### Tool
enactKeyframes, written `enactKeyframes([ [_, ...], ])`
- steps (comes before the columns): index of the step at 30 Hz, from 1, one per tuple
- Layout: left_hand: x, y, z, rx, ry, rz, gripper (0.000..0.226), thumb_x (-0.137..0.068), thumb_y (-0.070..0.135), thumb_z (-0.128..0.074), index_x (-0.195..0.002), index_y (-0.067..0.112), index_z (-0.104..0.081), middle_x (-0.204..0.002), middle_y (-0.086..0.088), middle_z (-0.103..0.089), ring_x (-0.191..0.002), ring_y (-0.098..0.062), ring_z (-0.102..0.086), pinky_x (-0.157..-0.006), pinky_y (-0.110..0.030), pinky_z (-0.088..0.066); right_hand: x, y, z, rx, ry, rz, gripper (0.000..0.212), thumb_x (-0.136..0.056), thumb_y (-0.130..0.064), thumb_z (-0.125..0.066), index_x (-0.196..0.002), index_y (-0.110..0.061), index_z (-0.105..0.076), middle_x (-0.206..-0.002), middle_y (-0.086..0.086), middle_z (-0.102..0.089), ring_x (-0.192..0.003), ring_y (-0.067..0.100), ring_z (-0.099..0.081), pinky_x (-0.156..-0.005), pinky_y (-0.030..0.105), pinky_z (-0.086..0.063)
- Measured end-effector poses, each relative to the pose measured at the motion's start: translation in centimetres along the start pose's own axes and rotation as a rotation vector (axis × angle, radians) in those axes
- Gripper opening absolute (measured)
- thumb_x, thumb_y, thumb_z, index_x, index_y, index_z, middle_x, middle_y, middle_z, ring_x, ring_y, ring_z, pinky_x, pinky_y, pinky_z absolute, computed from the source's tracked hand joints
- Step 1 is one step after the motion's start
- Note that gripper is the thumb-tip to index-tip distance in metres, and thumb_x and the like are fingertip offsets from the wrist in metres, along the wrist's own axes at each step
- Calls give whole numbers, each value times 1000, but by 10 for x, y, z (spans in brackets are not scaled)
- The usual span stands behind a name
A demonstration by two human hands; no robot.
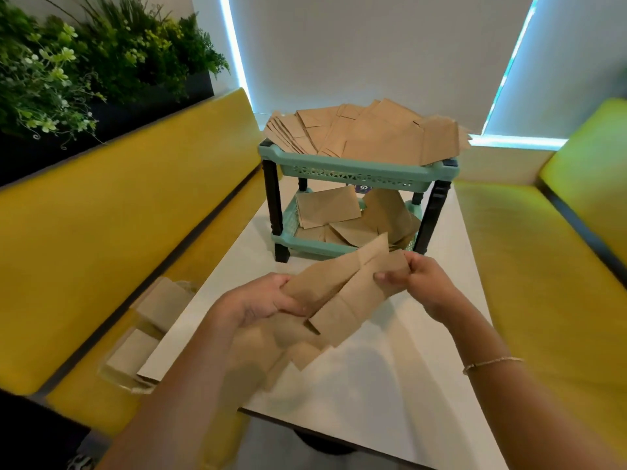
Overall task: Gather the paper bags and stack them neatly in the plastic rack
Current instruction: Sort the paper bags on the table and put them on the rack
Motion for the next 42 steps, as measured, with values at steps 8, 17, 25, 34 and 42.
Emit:
enactKeyframes([
  [8,-39,53,-150,-48,-62,-157,42,-78,16,-74,-113,24,-52,-107,-2,-62,-95,-20,-60,-78,-33,-51,73,45,157,221,243,-193,45,-78,-10,-73,-111,-27,-49,-104,5,-57,-95,24,-57,-79,37,-53],
  [17,-66,100,-309,-64,30,-289,21,-87,22,-65,-106,27,-56,-105,6,-57,-98,-15,-58,-86,-33,-54,175,181,309,772,474,-558,22,-84,-12,-57,-104,-15,-67,-106,12,-66,-93,28,-61,-70,33,-52],
  [25,-71,95,-355,-202,80,-334,22,-89,22,-62,-111,20,-60,-98,8,-58,-90,-11,-57,-84,-25,-50,193,310,268,924,180,-698,38,-93,-7,-42,-125,-19,-59,-123,10,-61,-111,27,-58,-82,32,-48],
  [34,-71,73,-340,-252,205,-278,21,-91,23,-60,-112,22,-59,-101,10,-58,-88,-6,-57,-64,-5,-40,174,362,213,961,-65,-669,31,-92,-8,-42,-117,-13,-60,-118,11,-63,-107,27,-59,-82,32,-48],
  [42,-62,70,-307,-176,257,-280,22,-90,21,-61,-112,17,-61,-104,5,-61,-89,-9,-57,-66,-6,-41,115,256,211,985,69,-479,35,-91,-6,-45,-123,-11,-58,-119,13,-63,-108,28,-60,-83,32,-49],
])
Point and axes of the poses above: each hand's wrist, its own x-axis away from the middle knuckle, its own z-axis out of the back of the hand, y = z × x, the point moved 5 cm from there along -x, towards the middle knuckle
